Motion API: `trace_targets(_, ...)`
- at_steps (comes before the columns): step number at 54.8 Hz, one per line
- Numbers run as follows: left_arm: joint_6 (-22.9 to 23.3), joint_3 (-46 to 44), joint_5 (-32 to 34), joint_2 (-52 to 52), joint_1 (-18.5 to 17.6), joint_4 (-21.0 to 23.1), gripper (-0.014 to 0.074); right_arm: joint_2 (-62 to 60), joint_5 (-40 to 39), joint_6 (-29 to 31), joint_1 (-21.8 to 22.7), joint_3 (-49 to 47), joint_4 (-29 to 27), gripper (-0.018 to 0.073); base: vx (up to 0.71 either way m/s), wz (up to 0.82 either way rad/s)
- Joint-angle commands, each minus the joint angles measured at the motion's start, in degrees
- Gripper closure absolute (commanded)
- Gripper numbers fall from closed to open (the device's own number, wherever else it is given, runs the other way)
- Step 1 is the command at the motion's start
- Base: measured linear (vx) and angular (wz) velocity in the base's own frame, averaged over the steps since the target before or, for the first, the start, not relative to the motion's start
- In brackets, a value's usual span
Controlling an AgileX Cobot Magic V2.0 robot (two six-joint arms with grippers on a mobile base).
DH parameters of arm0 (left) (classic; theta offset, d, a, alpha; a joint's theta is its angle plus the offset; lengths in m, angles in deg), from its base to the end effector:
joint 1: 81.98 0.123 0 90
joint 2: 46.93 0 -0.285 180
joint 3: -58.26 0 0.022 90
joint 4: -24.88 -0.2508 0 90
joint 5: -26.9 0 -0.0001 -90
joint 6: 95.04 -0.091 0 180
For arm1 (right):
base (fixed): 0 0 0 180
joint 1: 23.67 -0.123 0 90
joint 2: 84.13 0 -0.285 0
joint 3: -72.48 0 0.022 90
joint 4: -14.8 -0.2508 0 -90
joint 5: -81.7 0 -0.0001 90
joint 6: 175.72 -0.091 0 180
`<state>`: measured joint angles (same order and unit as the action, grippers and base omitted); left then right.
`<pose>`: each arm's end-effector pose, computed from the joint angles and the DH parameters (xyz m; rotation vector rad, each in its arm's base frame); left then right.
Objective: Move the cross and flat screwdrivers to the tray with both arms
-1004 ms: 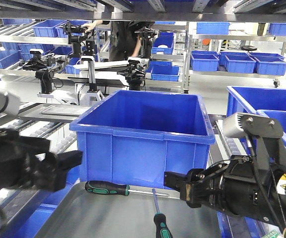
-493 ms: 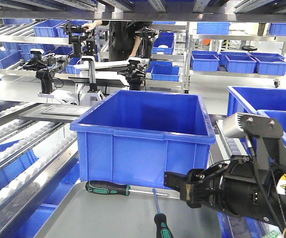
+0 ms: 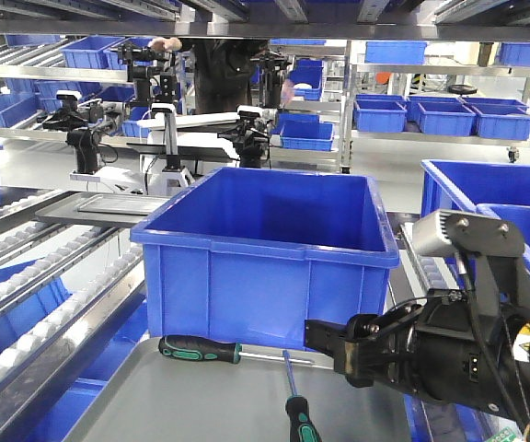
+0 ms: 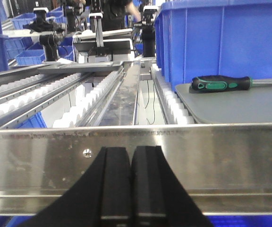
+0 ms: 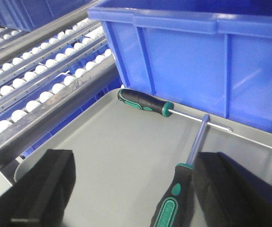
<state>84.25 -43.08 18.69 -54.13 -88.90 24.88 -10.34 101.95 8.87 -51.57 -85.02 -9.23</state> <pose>0.0562 -0.0068 0.1922 0.1093 1.6388 -0.0829 0.2183 0.1301 0.3530 -0.2686 2.0445 0.6481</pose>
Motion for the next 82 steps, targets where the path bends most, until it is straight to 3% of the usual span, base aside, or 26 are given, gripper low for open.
trace_targets(1, 0.71, -1.37, 4.19, 0.32, 0.06, 0.49, 0.0599, -1.23, -3.94, 0.08, 0.18, -1.92, -0.38, -0.002, 0.0, 0.0)
trace_targets(34, 0.71, -1.37, 4.26, 0.26, 0.06, 0.37, 0.0599, -1.68, -5.0, 0.15, 0.18, -1.47, 0.83, -0.0015, 0.0, 0.0)
trace_targets(46, 0.71, -1.37, 4.26, 0.26, 0.06, 0.37, 0.0599, -15.37, -24.38, -0.11, 0.57, 13.41, 3.69, 0.0118, 0.0, 0.0)
trace_targets(53, 0.71, -1.37, 4.26, 0.26, 0.06, 0.37, 0.0599, -24.23, -27.2, -4.59, 4.43, 23.77, 5.66, 0.0225, 0.0, 0.0)
trace_targets(65, 0.71, -1.42, 4.26, 0.26, 0.06, 0.37, 0.0599, -43.01, -17.81, -17.78, 13.06, 37.38, 15.54, 0.0424, 0.0, 0.0)
trace_targets(74, 0.71, -1.42, 4.26, 0.26, 0.06, 0.37, 0.0599, -56.91, -11.54, -17.86, 16.84, 43.23, 23.35, 0.0568, 0.0, 0.0)
trace_targets(82, 0.71, -1.42, 4.26, 0.26, 0.06, 0.37, 0.0599, -64.61, -11.85, -17.5, 22.81, 48.43, 24.03, 0.0571, 0.0, 0.0)
